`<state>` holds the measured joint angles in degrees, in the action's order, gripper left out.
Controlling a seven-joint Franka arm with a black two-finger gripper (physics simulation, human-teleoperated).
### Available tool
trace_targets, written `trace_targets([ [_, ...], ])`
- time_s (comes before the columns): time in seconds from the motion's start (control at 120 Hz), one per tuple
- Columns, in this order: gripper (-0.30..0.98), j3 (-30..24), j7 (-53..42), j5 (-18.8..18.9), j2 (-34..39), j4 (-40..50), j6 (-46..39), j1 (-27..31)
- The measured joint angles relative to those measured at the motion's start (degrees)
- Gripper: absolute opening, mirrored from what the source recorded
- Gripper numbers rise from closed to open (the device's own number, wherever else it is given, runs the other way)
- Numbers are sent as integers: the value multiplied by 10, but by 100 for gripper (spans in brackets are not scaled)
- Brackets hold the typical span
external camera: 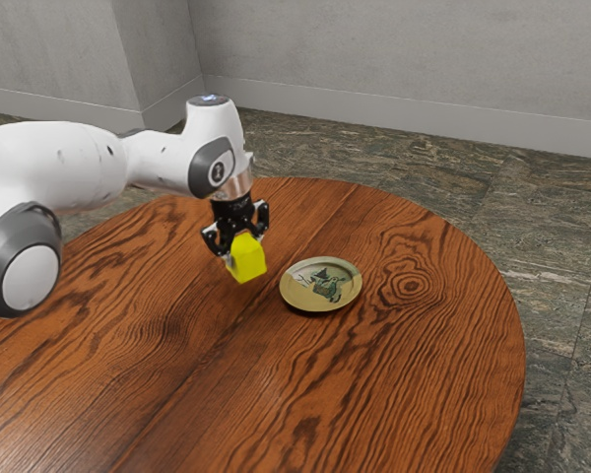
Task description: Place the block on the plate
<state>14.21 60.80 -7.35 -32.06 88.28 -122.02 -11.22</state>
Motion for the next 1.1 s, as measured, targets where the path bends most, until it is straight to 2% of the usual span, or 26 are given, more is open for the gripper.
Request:
trace_targets([
  [0.183,36,-24,17,8,6,-19,-1,-35],
  [0.383,36,-41,35,17,-79,-126,-5,-37],
  [0.483,36,-51,42,19,-100,-144,-7,-38],
  [0.667,54,-53,50,19,-95,-142,-9,-47],
  [0.767,59,-53,53,19,-82,-135,-10,-47],
  [0.9,64,-54,49,16,-9,-77,-7,-47],
  [1.1,67,-35,-45,16,71,-52,35,-37],
])
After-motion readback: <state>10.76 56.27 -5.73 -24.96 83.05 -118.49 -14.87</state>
